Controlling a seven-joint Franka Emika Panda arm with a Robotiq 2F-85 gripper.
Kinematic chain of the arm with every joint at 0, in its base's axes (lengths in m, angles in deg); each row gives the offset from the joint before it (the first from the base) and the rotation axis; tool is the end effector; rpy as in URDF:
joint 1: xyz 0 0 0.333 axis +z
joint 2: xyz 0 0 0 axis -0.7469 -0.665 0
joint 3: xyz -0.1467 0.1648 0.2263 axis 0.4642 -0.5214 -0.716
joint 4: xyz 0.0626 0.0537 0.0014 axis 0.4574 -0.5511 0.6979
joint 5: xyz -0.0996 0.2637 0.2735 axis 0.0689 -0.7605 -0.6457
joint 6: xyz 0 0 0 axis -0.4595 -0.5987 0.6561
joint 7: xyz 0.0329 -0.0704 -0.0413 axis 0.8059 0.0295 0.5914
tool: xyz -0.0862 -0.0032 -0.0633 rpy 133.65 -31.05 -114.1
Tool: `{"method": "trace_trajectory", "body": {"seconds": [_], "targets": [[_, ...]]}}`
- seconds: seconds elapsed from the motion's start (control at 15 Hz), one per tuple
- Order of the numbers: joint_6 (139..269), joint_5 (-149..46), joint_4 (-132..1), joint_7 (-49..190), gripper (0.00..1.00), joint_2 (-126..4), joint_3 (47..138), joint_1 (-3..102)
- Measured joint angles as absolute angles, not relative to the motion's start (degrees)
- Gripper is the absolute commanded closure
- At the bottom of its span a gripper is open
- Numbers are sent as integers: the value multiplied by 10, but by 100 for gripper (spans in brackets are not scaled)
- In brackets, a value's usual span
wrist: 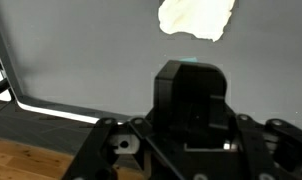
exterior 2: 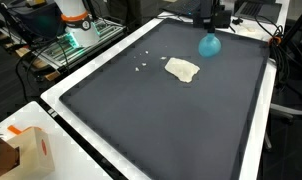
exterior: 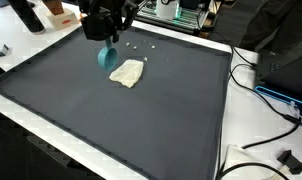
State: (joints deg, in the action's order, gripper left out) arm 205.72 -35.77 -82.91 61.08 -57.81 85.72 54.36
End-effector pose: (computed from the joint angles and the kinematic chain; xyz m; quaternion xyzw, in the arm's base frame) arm 0.6228 0.0925 0.3935 0.9849 0.0582 0.1314 0.0964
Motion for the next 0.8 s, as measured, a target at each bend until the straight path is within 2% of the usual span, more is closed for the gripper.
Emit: {"method": "trace_trajectory", "body": {"seconds": [0.8], "targets": [[2046, -481, -870, 664, 74, -527, 857, 535]]}}
